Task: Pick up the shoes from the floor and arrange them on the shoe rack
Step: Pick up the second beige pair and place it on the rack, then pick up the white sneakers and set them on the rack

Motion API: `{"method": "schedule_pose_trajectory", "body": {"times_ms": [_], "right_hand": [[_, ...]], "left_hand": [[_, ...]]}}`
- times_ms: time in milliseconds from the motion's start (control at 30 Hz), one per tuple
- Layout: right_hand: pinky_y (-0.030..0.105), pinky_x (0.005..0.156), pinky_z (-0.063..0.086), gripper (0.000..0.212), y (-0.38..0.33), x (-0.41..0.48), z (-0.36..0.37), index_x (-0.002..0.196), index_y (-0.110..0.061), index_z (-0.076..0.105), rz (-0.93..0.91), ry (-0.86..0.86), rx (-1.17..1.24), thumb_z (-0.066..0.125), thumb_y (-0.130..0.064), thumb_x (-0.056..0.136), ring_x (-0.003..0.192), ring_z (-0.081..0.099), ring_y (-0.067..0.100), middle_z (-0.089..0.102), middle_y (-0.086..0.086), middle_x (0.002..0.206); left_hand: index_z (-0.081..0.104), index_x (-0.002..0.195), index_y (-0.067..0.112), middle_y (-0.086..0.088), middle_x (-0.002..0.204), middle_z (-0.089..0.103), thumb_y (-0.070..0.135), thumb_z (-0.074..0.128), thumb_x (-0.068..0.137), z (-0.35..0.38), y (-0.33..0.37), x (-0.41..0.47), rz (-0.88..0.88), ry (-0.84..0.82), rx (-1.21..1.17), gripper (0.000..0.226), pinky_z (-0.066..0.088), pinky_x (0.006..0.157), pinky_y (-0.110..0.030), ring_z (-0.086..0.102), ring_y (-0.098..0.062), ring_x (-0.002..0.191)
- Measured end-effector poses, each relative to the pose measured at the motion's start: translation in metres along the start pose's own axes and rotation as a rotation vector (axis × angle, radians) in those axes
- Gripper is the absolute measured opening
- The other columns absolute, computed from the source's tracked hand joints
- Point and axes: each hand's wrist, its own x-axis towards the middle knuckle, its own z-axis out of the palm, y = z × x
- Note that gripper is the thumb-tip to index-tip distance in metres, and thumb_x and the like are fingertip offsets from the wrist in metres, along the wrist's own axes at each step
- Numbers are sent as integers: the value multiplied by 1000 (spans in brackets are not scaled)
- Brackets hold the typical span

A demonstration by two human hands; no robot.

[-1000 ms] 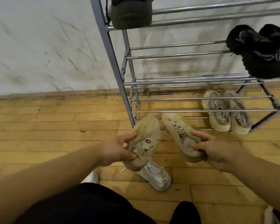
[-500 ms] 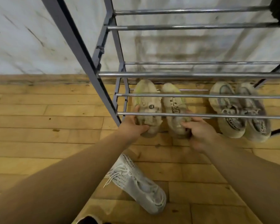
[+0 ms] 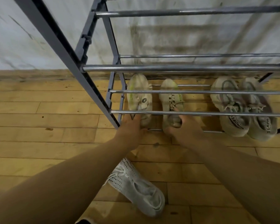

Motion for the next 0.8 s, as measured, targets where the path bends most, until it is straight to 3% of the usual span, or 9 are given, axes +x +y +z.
{"method": "schedule_pose_trajectory", "body": {"times_ms": [100,267,433,567,633,733,800], "right_hand": [[35,104,46,85,-2,2,3,159,-37,31,-2,12,41,71,-50,85,135,49,23,51,-3,148],[35,109,40,85,-14,10,14,159,-40,31,-2,34,84,73,-53,85,142,44,24,47,-4,155],[28,98,38,80,-34,13,30,160,-41,27,-57,-23,-17,66,-55,91,143,43,26,44,-2,159],[31,96,48,75,-28,7,32,157,-42,28,-88,-57,22,66,-45,92,134,50,21,47,-4,152],[27,88,47,62,-22,-15,31,145,-36,41,-153,-28,4,68,-44,90,119,53,14,50,-10,133],[13,72,40,60,-6,-63,41,146,-37,41,-83,-242,-50,68,-42,92,96,52,-1,48,-19,123],[12,71,40,69,7,-90,59,152,-37,35,-37,-477,-120,68,-44,92,102,53,0,52,-14,134]], "left_hand": [[27,155,22,-9,142,38,40,61,98,7,-3,-9,12,75,13,68,46,105,-44,43,-31,131],[4,161,27,-10,165,18,39,50,104,18,-7,-24,-71,129,131,75,31,119,-48,26,-32,150],[0,156,36,-7,158,24,31,52,102,12,-12,-34,-80,140,109,75,51,93,-47,50,-35,132],[0,155,44,-1,167,6,38,51,100,0,-16,-51,-17,132,45,75,50,97,-49,44,-34,139],[5,154,44,-3,163,16,42,53,97,-3,-20,-74,11,168,27,74,49,100,-46,45,-30,136],[14,151,44,0,138,38,45,56,95,9,-38,-121,-89,125,-82,69,51,96,-40,52,-23,119],[18,154,43,2,135,45,46,55,96,25,-55,-148,-259,-7,-223,69,53,96,-40,56,-19,115]]}}
